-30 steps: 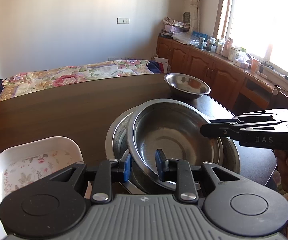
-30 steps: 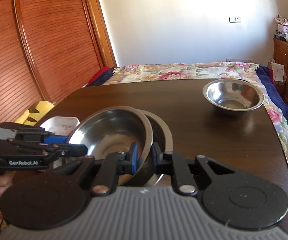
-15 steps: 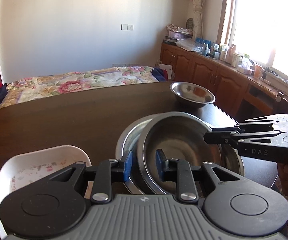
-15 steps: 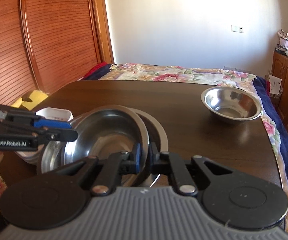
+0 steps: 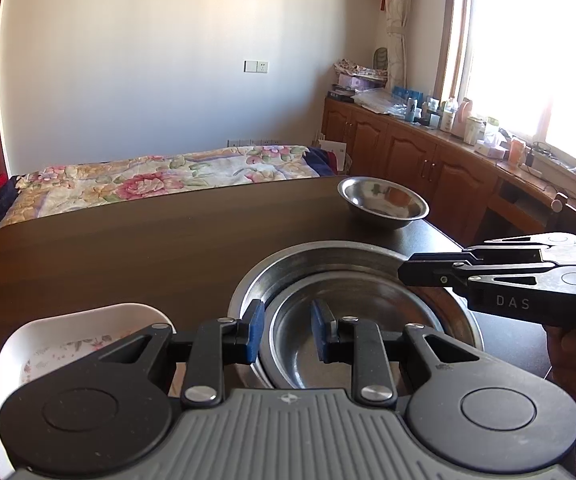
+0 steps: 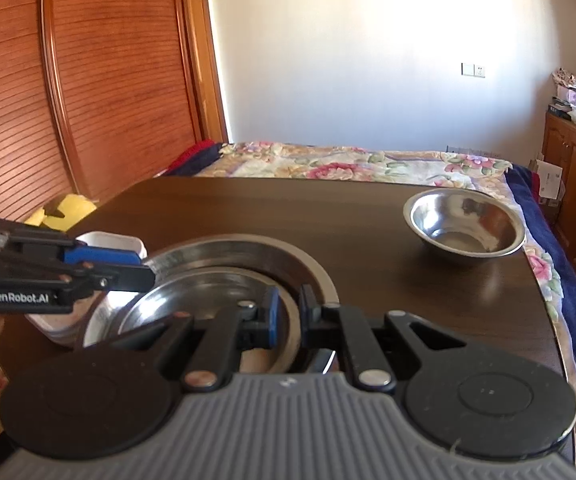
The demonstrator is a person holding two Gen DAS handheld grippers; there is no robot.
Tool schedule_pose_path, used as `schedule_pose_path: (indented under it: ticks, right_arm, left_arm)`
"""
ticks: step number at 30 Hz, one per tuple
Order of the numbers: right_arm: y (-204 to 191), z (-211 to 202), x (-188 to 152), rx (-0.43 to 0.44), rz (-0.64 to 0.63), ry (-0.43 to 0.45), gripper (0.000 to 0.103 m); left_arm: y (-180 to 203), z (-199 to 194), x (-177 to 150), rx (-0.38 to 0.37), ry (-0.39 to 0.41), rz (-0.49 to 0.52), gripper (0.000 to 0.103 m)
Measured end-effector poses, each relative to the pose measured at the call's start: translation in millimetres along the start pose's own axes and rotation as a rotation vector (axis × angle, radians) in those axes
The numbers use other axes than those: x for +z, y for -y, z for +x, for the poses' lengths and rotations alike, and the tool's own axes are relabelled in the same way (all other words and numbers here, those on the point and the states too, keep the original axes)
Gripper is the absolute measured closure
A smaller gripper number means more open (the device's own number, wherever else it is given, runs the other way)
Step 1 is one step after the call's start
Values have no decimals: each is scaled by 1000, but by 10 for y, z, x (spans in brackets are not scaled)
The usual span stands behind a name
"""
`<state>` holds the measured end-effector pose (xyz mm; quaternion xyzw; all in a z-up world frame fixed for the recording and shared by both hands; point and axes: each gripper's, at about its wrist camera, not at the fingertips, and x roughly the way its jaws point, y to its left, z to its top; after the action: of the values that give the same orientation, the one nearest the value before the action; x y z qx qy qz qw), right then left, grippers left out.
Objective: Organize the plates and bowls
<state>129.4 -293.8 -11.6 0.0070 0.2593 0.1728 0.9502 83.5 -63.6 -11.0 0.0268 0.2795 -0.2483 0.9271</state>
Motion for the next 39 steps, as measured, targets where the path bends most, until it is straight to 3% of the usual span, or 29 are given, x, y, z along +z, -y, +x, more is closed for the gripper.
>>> schedule_pose_path:
  ticks: [9, 12, 16, 24, 28, 32, 39]
  right_arm:
    - [-64, -154, -7, -27, -7, 80, 91]
    - [-80, -220, -11, -44, -15, 106, 91]
    - [-40, -278, -5, -53, -11, 137, 87]
    - [149, -253, 10, -87, 6, 150, 79]
    - [241, -265, 8, -123, 5, 170, 70]
    - [344, -265, 24, -148, 5, 186, 65]
    - [562, -243, 30, -181, 33, 196, 47]
  left_arm:
    - [89, 10, 59, 8, 19, 16, 65]
    - [101, 17, 73, 13, 31, 20, 53]
    - [85, 83, 132, 20, 49, 19, 25]
    - [100, 181, 215, 26, 49, 30, 17]
    - [118, 208, 269, 29, 50, 37, 11]
    - [132, 268, 311, 36, 47, 49, 10]
    - [160, 386, 405, 38, 31, 69, 10]
